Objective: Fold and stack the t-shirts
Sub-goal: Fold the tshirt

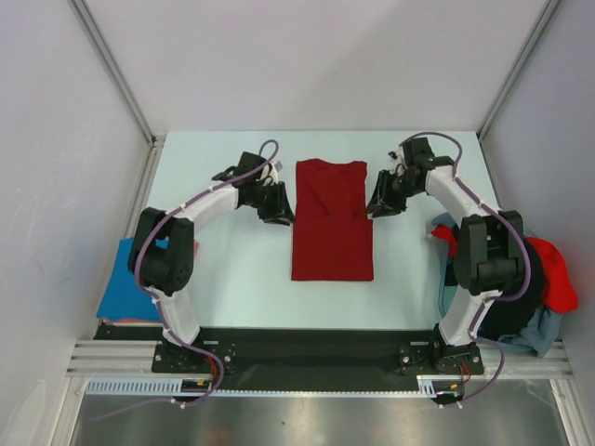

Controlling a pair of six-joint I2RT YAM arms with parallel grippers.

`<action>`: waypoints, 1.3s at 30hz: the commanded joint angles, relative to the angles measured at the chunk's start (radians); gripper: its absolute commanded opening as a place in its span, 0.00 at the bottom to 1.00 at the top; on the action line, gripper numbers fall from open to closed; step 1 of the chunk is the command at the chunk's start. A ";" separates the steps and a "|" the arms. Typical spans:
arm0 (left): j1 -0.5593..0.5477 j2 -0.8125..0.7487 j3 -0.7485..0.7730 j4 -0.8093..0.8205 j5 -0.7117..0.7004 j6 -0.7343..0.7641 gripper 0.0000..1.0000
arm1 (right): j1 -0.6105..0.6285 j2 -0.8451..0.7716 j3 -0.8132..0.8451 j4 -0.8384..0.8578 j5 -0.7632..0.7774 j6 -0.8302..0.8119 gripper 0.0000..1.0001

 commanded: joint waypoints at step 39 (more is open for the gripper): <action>-0.195 -0.559 -0.843 0.615 -0.157 -0.659 0.70 | 0.112 -0.971 -1.138 0.738 0.132 0.805 0.63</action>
